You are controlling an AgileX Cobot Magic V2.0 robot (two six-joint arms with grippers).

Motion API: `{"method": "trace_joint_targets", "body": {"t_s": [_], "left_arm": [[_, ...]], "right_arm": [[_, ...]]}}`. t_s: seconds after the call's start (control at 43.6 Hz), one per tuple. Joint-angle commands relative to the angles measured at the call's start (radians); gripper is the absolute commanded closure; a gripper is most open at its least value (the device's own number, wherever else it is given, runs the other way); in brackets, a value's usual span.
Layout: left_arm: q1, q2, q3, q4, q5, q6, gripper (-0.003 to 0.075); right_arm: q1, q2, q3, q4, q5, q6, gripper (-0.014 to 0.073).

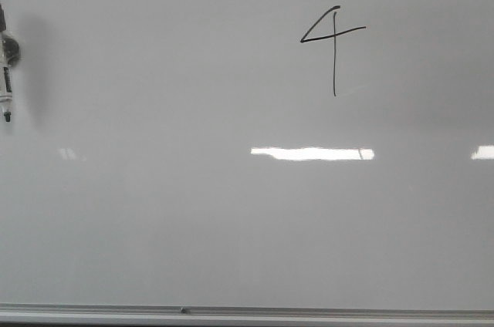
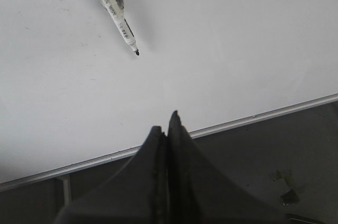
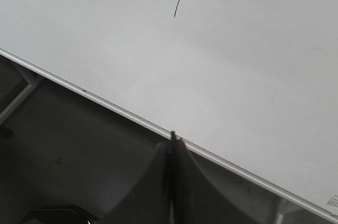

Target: Write number 4 on whiteboard

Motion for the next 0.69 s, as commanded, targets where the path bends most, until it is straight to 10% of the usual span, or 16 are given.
{"method": "trace_joint_targets", "body": {"t_s": [0.0, 0.207, 0.413, 0.666], "left_arm": [[0.004, -0.007, -0.036, 0.008, -0.059, -0.001, 0.0741], [0.175, -0.106, 0.027, -0.063, -0.155, 0.028, 0.074], [0.32, -0.299, 0.301, -0.301, -0.577, 0.531, 0.0741], [0.437, -0.524, 0.692, -0.286, -1.002, 0.513, 0.0741]], "right_arm": [[-0.002, 0.008, -0.017, -0.006, -0.078, -0.003, 0.0665], [-0.002, 0.008, -0.017, -0.006, -0.078, -0.003, 0.0665], [-0.002, 0.008, -0.017, -0.006, -0.078, -0.003, 0.0665], [-0.002, 0.008, -0.017, -0.006, -0.078, -0.003, 0.0665]]}}
